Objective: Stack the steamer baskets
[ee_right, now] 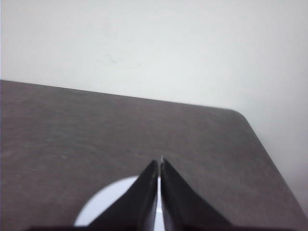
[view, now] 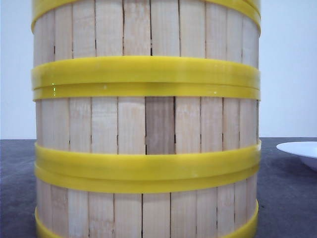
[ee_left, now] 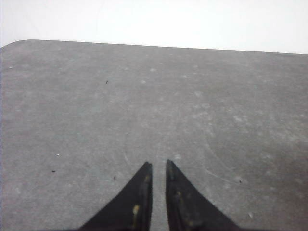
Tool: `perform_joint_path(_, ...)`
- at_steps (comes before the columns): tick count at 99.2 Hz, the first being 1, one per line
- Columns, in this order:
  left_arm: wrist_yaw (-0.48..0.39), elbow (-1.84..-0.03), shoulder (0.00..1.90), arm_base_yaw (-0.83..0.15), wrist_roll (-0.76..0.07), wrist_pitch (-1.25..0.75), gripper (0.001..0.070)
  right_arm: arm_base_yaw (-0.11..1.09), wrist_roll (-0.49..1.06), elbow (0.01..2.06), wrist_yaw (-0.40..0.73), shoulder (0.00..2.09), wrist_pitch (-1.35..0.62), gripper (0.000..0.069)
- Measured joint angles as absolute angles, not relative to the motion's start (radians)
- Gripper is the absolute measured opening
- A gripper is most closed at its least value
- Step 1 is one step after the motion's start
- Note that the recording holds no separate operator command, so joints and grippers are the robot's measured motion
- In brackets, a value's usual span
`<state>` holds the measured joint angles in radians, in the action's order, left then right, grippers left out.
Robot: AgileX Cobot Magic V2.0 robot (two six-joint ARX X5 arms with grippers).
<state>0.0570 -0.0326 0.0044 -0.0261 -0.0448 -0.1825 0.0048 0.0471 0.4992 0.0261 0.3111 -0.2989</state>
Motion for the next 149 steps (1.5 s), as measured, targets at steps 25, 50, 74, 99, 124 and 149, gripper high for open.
perform_joint_path(25, 0.057, -0.033, 0.004, -0.026, -0.045, -0.183, 0.0025, -0.002, -0.006, 0.211, 0.026, 0.130, -0.213, 0.0005)
perform_joint_path(50, 0.057, -0.033, 0.004, -0.026, -0.045, -0.183, 0.0025, -0.009, -0.007, 0.058, 0.025, 0.020, -0.167, 0.0005)
perform_joint_path(74, 0.057, -0.033, 0.004, -0.026, -0.045, -0.183, 0.0025, -0.015, -0.006, 0.015, -0.001, 0.006, -0.169, 0.0005)
perform_joint_path(99, 0.057, -0.033, 0.004, -0.026, -0.045, -0.183, 0.0025, -0.015, -0.005, 0.015, -0.001, 0.006, -0.169, 0.0005)
perform_joint_path(124, 0.057, -0.033, 0.004, -0.026, -0.045, -0.183, 0.0025, -0.015, -0.005, 0.015, -0.001, 0.006, -0.168, 0.0005)
perform_joint_path(149, 0.057, -0.033, 0.004, -0.026, -0.045, -0.183, 0.0025, -0.015, -0.005, 0.015, -0.001, 0.006, -0.168, 0.0005)
